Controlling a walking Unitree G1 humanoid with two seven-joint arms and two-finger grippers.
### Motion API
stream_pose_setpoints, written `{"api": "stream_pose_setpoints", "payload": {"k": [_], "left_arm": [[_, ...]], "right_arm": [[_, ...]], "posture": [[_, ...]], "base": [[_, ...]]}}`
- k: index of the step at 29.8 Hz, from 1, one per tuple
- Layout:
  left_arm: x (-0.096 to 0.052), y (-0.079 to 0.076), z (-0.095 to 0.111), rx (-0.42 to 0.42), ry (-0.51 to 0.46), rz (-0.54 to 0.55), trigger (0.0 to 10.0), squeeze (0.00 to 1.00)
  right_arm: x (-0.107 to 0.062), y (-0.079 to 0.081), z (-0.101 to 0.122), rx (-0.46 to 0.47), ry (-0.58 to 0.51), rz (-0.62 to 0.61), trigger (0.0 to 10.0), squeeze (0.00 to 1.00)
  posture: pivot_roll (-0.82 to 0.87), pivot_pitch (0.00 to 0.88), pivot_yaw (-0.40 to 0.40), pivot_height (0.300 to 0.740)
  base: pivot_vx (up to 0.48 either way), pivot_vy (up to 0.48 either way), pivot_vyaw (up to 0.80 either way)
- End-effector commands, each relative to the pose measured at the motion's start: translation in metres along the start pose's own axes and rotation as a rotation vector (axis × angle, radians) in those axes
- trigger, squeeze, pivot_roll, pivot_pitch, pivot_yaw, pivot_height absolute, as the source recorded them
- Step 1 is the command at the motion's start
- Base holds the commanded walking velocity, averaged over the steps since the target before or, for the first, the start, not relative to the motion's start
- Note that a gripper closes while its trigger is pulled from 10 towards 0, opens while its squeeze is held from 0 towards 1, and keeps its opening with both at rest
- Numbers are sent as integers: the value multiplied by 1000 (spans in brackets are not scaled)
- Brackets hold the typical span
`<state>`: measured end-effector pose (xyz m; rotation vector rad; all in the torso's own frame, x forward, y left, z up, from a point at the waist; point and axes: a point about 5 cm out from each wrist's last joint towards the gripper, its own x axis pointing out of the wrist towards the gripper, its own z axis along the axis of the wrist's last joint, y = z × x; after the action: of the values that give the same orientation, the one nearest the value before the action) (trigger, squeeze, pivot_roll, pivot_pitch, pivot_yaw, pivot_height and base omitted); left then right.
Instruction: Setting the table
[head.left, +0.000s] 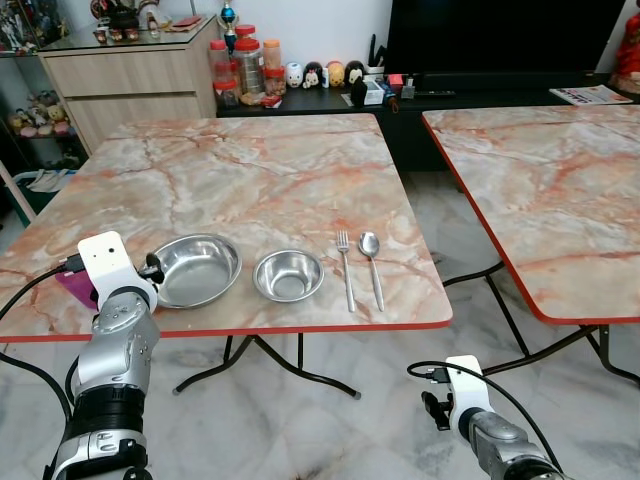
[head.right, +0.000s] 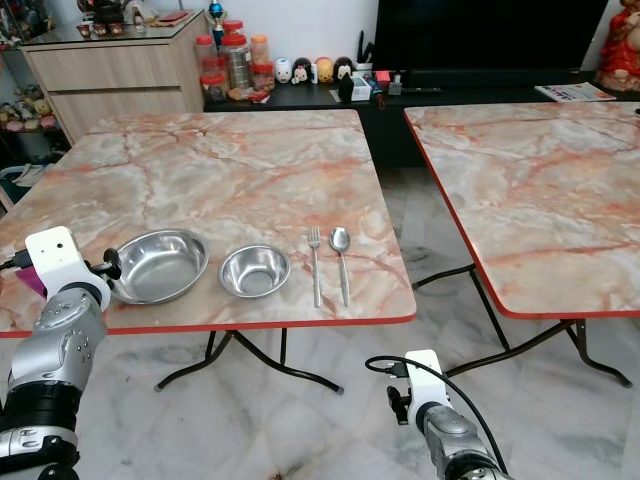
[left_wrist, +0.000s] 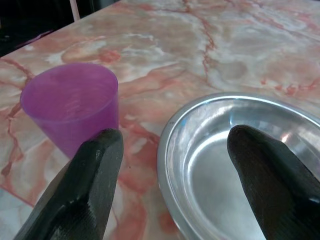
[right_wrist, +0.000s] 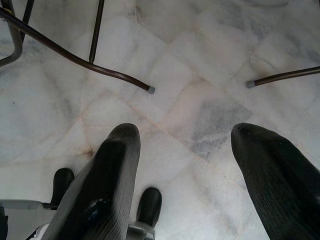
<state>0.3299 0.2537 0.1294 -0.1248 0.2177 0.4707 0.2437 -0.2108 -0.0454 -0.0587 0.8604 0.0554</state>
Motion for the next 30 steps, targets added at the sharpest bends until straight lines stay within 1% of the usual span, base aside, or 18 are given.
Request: {"api": "stream_pose_setpoints", "payload": {"k": [1, 2, 3, 4, 6, 7, 10, 13, 15, 16, 18, 21, 30], "left_arm": [[0, 0, 14, -6, -42, 7, 10000, 0], [0, -3, 17, -24, -66, -8, 10000, 0], [0, -3, 17, -24, -66, -8, 10000, 0], [-2, -9, 24, -50, -125, -50, 10000, 0], [-7, -16, 32, -80, -184, -101, 10000, 0], [-8, -18, 34, -82, -193, -108, 10000, 0], [-11, -20, 34, -39, -240, -119, 10000, 0], [-12, -19, 30, -63, -240, -120, 10000, 0], [-12, -18, 28, -50, -243, -122, 10000, 0], [-12, -18, 26, -11, -244, -123, 10000, 0], [-12, -19, 26, -26, -242, -126, 10000, 0], [-12, -19, 26, -4, -240, -118, 10000, 0], [-13, -25, 29, -4, -261, -140, 10000, 0]], "right_arm": [[1, 1, 2, -4, -3, 3, 10000, 0], [0, 1, 2, -4, -3, 3, 10000, 0], [0, 1, 2, -4, -3, 3, 10000, 0], [0, 1, 2, -1, -4, 2, 10000, 0], [0, 1, 2, -1, -4, 0, 10000, 0], [0, 1, 2, -1, -4, 0, 10000, 0], [0, 1, 2, 1, -4, -1, 10000, 0], [0, 1, 2, 5, -5, -3, 10000, 0], [0, 1, 1, 7, -5, -3, 10000, 0], [0, 1, 1, 7, -5, -3, 10000, 0], [0, 1, 1, 8, -6, -3, 10000, 0], [0, 1, 1, 10, -6, -4, 10000, 0], [1, 2, 0, 35, -4, -7, 10000, 0]], "posture": [[14, 0, 18, 740], [11, 0, 20, 740], [11, 0, 20, 740], [11, 0, 20, 740], [9, 1, 20, 740], [9, 1, 19, 740], [6, 2, 21, 740], [6, 2, 21, 740], [6, 2, 21, 740], [7, 5, 25, 740], [7, 5, 25, 740], [4, 4, 28, 740], [2, 5, 31, 740]], "base": [[0, 0, 0], [0, 0, 0], [0, 0, 0], [0, 0, 0], [0, 0, 0], [0, 0, 0], [0, 0, 0], [0, 0, 0], [0, 0, 0], [0, 0, 0], [0, 0, 0], [0, 0, 0], [0, 326, 0]]}}
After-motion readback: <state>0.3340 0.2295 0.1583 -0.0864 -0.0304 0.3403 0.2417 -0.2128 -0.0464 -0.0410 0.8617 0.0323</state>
